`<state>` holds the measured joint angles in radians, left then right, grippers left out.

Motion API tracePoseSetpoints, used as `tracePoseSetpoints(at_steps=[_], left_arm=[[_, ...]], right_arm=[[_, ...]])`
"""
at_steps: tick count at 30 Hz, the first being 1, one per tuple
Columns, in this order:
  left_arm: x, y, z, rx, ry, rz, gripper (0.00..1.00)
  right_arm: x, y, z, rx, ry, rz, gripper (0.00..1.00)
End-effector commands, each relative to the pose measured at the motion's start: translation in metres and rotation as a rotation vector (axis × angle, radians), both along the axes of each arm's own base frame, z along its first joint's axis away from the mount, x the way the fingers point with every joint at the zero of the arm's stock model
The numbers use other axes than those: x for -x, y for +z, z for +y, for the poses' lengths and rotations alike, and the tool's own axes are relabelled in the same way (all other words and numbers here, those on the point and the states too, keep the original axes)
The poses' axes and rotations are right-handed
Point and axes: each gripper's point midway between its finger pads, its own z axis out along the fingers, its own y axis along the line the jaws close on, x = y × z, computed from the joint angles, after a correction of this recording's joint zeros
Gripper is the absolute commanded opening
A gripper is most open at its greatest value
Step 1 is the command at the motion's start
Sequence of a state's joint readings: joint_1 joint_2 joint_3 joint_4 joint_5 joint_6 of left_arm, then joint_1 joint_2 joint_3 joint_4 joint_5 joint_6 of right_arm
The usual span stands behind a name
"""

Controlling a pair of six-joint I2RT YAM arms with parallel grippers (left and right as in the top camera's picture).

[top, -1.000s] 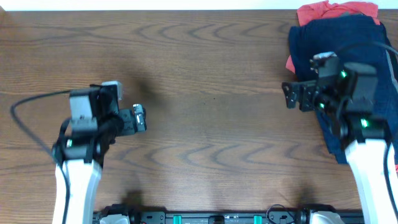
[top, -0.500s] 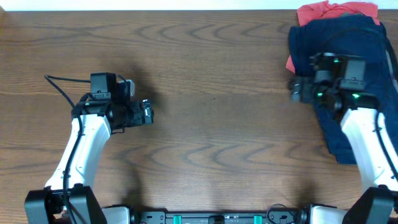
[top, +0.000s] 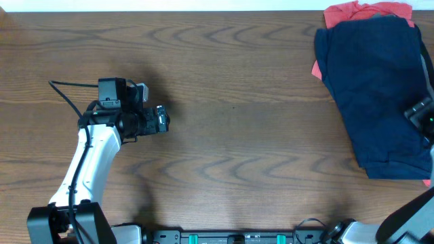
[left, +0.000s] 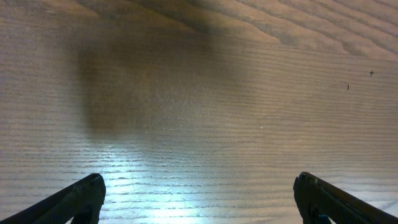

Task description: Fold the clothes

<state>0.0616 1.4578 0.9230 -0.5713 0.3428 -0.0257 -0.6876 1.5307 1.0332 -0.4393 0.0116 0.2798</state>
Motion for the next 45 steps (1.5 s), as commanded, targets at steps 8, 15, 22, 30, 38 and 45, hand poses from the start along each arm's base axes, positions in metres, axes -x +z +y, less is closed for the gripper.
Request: tracePoseSetpoints(at_steps=[8,15,22,30,38,45], left_arm=[[-0.004,0.006,-0.004,0.012,-0.016,-0.016,0.98],[-0.004,0.006,-0.004,0.012,-0.016,-0.016,0.98],[-0.004,0.006,-0.004,0.012,-0.016,-0.016,0.98],[-0.004,0.006,-0.004,0.012,-0.016,-0.017,0.98],[-0.004,0.006,-0.004,0.012,-0.016,-0.016,0.98],[-0.004,0.006,-0.004,0.011,-0.016,-0.016,0.98]], right_arm=[[0.015,-0.060,-0.030,-0.184,-0.133,0.005,0.68],[0.016,-0.061,-0.042,-0.168,-0.154,-0.014,0.69],[0.007,-0.051,-0.055,-0.064,-0.070,-0.025,0.73],[-0.003,-0.054,-0.043,-0.079,-0.031,-0.026,0.52],[-0.015,-0.058,-0.024,-0.072,0.062,0.009,0.39],[-0.010,-0.083,-0.021,-0.104,0.056,0.069,0.32]])
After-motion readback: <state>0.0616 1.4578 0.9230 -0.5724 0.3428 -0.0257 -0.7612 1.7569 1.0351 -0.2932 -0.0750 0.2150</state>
